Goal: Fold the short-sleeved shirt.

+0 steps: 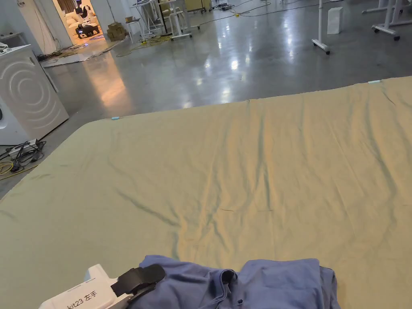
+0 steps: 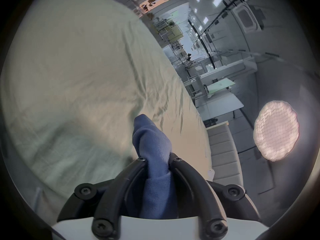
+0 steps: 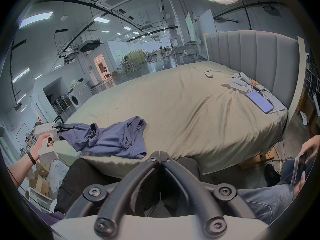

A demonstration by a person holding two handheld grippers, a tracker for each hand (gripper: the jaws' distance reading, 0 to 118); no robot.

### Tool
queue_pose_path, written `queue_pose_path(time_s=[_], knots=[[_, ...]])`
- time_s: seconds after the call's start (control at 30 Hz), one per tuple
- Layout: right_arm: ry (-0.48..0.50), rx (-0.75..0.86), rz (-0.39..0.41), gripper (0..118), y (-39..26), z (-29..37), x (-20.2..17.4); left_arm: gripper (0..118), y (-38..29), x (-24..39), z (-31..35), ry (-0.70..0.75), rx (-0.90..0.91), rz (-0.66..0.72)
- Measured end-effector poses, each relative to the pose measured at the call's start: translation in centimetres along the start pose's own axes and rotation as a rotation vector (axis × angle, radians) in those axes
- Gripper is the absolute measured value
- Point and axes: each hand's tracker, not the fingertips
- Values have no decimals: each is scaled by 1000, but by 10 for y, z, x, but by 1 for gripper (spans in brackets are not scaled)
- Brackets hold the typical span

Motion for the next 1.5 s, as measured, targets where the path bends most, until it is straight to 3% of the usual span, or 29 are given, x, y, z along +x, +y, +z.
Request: queue_pose_path(time_s=[0.23, 0.4, 0.57, 0.7, 0.77, 0.9, 0.93, 1.0, 1.07, 1.13, 1.17, 1.2, 1.23, 1.33, 1.4, 1.43, 1.5], knots=[[3, 21, -48, 0, -2, 10, 8, 17, -49, 79, -57, 34, -91, -291], [-36, 17, -89, 0, -11, 16, 19, 17, -95, 107, -121, 46, -236, -360], [-62, 9, -117, 0, -18, 22, 26, 18, -142, 129, -158, -33, -326, -418], [-81, 5, -114, 0, -19, 23, 29, 19, -166, 151, -186, 86, -385, -580], [-87, 5, -107, 0, -18, 23, 29, 32, -171, 149, -197, 87, -389, -557], [-84, 15, -105, 0, -17, 24, 31, 97, -153, 146, -166, -194, -325, -421], [-80, 14, -114, 0, -18, 23, 33, 105, -147, 143, -156, -207, -284, -400], [-73, 11, -125, 0, -19, 19, 35, 106, -134, 133, -140, -189, -215, -337], [-72, 7, -125, 0, -19, 15, 36, 104, -124, 116, -126, -197, -197, -205], [-65, 1, -124, 0, -18, 11, 35, 86, -122, 99, -125, -235, -243, -69], [-55, -3, -123, 0, -17, 9, 35, 69, -124, 92, -127, -241, -245, -52], [-49, -7, -118, 0, -14, 8, 33, 36, -130, 91, -133, -228, -248, -70], [-47, -6, -109, 0, -13, 8, 30, 12, -136, 93, -140, -206, -266, -89], [-47, 6, -81, 0, -10, 11, 22, 9, -165, 92, -178, -232, -401, -105], [-47, 10, -82, 0, -11, 12, 19, 4, -184, 85, -201, -117, -452, -89], [-44, 8, -85, 0, -12, 13, 18, 1, -194, 84, -212, -52, -486, -149], [-47, 0, -88, 0, -17, 15, 17, 1, -195, 87, -208, -99, -449, -180]])
